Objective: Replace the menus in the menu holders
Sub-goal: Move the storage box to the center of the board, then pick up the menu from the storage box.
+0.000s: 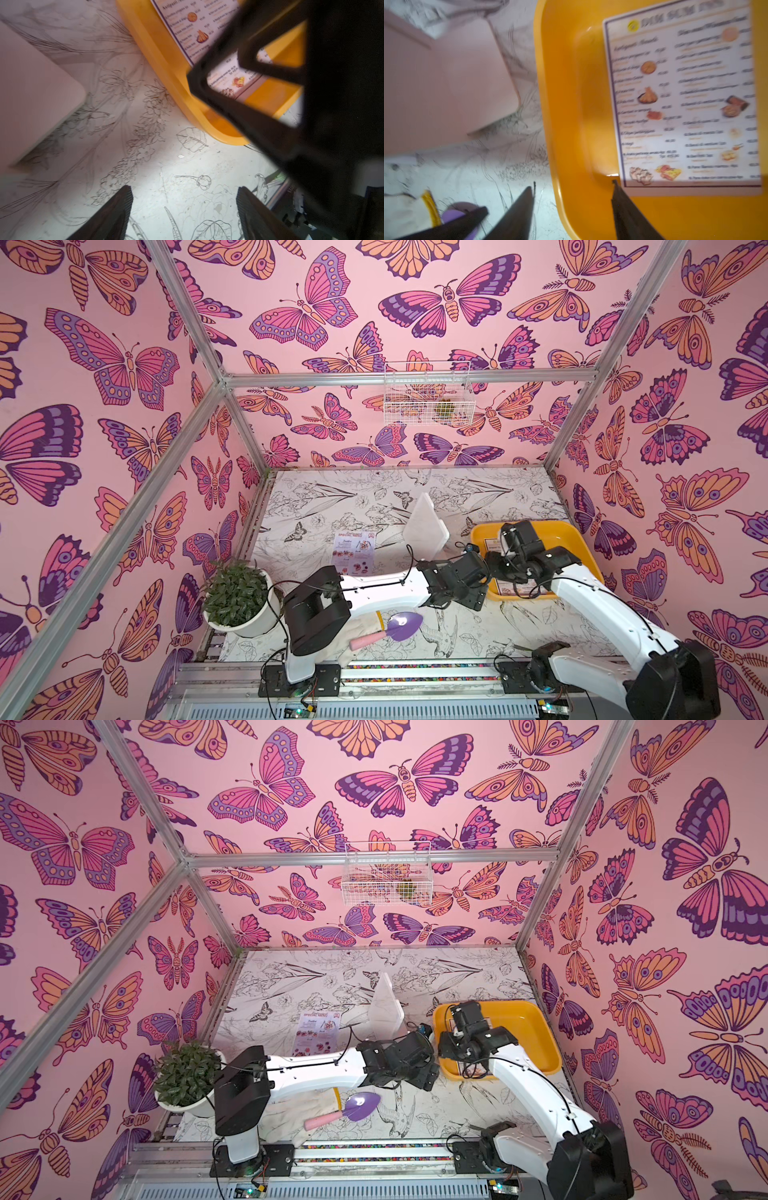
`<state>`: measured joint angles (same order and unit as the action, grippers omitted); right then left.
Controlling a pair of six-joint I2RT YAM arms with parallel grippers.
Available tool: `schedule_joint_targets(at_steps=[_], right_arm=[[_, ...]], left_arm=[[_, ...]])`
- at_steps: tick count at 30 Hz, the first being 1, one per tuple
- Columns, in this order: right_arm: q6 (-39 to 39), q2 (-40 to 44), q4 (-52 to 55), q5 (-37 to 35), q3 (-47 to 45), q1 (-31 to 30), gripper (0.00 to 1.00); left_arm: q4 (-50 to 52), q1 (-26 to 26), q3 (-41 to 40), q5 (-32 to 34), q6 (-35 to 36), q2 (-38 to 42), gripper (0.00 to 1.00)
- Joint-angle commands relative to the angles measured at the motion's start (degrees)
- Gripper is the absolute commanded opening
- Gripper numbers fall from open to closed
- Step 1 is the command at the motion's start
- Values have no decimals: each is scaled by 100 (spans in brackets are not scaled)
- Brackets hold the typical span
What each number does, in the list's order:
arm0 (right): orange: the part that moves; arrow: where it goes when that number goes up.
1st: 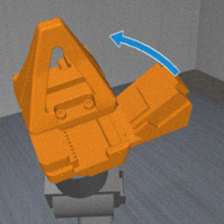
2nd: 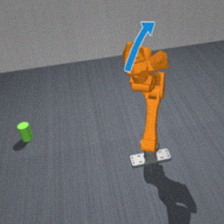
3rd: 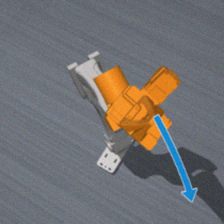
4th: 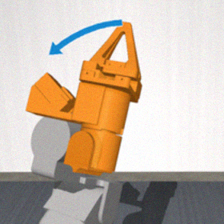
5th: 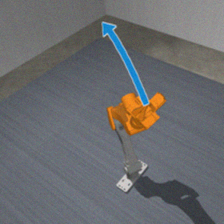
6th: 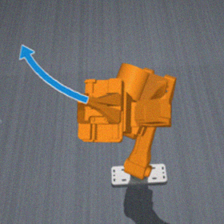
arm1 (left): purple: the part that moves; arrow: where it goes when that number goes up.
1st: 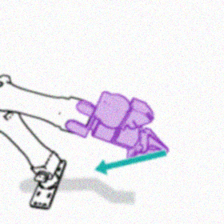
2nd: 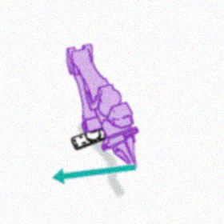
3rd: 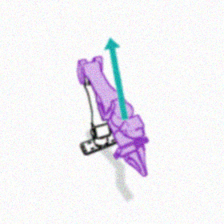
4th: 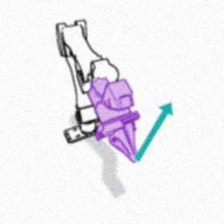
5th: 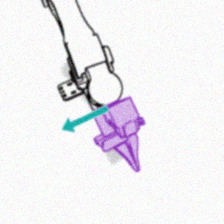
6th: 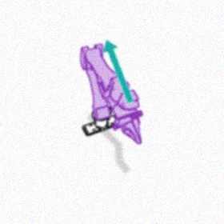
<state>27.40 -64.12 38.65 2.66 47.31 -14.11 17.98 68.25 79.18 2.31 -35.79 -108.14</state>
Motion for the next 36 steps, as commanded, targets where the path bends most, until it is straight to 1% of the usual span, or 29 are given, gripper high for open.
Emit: schedule_joint_targets(at_steps=[1,3,4,5,9,11,13,15,17,21,24,29,36], right_arm=[[-136,19,-150,-104,211,719,87],[-183,-309,-413,-221,315,1160,89],[-204,-464,-522,-257,376,1328,94],[-225,-681,-637,-343,449,1486,96],[-359,-1482,-1120,-479,656,2128,96],[-388,-1960,-1213,-256,803,2477,96],[-457,-2375,-1278,-50,934,2661,98],[-532,-2736,-1393,-128,951,2724,98],[-503,-3023,-1627,114,878,2838,99],[-542,-3419,-1771,286,892,2879,98],[-591,-3601,-1724,635,907,2879,97],[-526,-3516,-1760,1433,512,2874,94],[-575,-3343,-1351,1545,302,2675,94]], left_arm=[[-181,4,302,-583,112,-356,83],[-191,4,497,-559,160,-490,86],[-223,-2,554,-490,187,-545,87],[-233,-20,627,-431,217,-626,88],[-243,-186,882,-435,251,-910,90],[-177,-305,996,-357,306,-1017,91],[-74,-403,1114,-334,417,-1121,92],[-14,-501,1252,-459,529,-1229,92],[-6,-595,1399,-777,687,-1358,92],[-5,-677,1512,-1023,819,-1476,92],[-10,-792,1569,-1293,875,-1511,91],[42,-939,1788,-1876,1113,-1565,91],[213,-972,2019,-2020,1123,-1621,91]])
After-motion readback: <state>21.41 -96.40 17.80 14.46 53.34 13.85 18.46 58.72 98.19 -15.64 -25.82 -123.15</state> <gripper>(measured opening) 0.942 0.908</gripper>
